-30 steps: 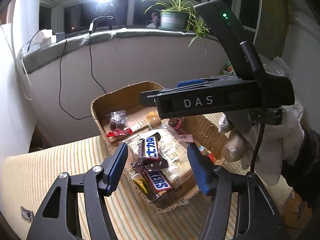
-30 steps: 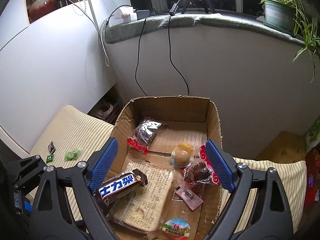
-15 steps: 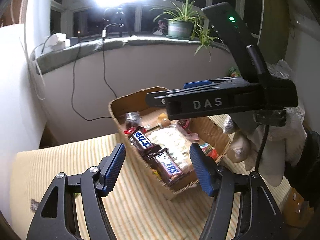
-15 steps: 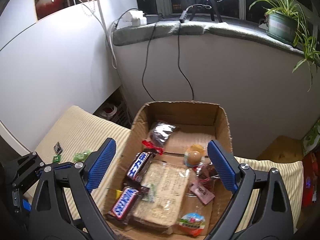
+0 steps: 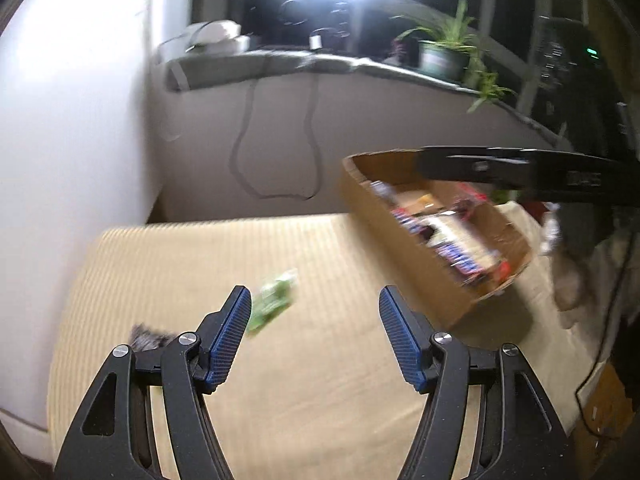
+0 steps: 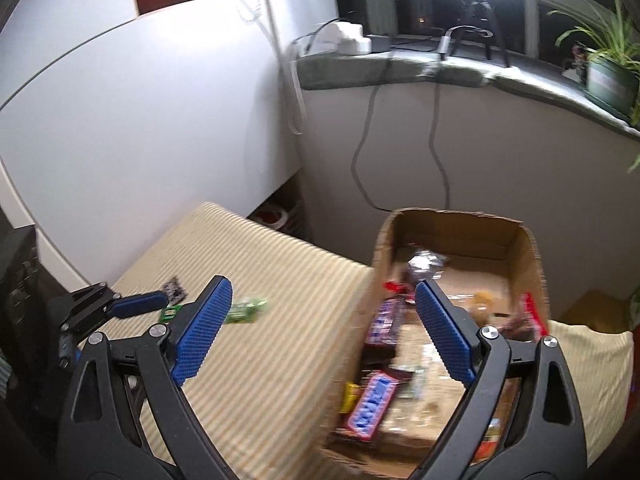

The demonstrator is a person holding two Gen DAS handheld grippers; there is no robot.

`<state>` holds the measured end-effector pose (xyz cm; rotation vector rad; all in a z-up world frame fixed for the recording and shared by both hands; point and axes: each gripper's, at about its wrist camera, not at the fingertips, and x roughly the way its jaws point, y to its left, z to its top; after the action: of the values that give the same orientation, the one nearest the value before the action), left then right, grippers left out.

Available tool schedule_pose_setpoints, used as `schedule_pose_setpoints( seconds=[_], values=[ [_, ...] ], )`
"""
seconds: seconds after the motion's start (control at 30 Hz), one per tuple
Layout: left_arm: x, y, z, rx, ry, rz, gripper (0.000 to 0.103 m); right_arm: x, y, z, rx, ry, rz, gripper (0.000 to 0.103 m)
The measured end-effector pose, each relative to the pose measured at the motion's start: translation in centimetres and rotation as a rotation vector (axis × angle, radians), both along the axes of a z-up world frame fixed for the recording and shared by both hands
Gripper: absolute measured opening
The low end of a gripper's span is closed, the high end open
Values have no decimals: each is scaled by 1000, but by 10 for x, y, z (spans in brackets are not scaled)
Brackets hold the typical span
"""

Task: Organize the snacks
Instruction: 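Move both open grippers back to the green candies on the bedspread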

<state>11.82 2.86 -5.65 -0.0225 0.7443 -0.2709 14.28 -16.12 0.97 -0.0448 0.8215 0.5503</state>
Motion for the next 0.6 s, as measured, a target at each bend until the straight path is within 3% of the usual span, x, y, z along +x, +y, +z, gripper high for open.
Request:
schedule_pose_setpoints(
  seconds=[0.13, 0.43, 0.6],
  values=[
    [-7, 34, -16, 5, 36, 55, 66, -7, 24, -8, 16, 35, 48, 95],
    [-13, 72, -45, -6, 109, 84, 53, -15, 79, -38, -3, 130, 117, 94],
    [-7, 78, -56, -2, 137, 72, 43, 1, 93, -64, 38, 255, 90, 77]
  ],
)
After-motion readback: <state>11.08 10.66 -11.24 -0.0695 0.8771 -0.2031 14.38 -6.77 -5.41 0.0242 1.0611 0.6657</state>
